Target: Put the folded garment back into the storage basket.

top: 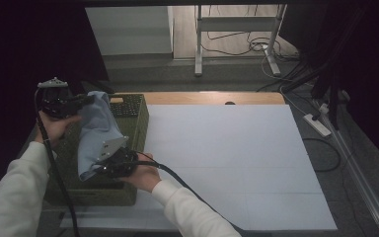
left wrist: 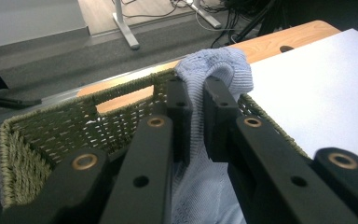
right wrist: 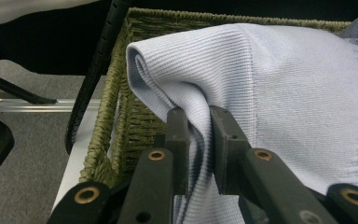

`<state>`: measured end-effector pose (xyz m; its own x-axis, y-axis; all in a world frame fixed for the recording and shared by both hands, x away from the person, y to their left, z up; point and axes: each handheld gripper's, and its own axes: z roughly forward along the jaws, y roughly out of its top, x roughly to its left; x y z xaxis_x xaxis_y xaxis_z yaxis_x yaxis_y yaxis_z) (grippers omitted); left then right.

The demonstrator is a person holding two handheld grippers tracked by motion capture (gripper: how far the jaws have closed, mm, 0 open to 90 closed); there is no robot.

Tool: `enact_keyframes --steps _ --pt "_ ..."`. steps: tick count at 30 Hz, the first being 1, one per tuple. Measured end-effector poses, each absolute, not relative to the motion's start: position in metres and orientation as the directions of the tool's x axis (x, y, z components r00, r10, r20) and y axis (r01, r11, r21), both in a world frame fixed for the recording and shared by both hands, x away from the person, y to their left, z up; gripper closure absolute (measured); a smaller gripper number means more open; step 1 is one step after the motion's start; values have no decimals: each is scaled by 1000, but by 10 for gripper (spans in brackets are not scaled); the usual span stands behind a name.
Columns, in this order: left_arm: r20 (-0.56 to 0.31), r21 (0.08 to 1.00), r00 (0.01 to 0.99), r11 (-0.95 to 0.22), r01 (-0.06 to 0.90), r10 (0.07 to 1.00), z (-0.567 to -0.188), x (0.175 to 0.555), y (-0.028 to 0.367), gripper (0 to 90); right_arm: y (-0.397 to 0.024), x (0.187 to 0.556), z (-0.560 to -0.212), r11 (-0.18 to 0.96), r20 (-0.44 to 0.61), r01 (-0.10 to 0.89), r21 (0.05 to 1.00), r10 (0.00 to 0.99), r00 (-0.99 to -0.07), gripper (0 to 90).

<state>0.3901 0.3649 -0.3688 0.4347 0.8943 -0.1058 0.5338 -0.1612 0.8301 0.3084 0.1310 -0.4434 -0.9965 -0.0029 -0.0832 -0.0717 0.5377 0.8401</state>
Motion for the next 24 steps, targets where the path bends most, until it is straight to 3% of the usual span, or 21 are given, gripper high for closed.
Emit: enact_keyframes --steps 24 --pt "-93 781 439 -207 589 894 -392 410 360 821 147 313 -454 564 -78 -62 824 5 -997 783"
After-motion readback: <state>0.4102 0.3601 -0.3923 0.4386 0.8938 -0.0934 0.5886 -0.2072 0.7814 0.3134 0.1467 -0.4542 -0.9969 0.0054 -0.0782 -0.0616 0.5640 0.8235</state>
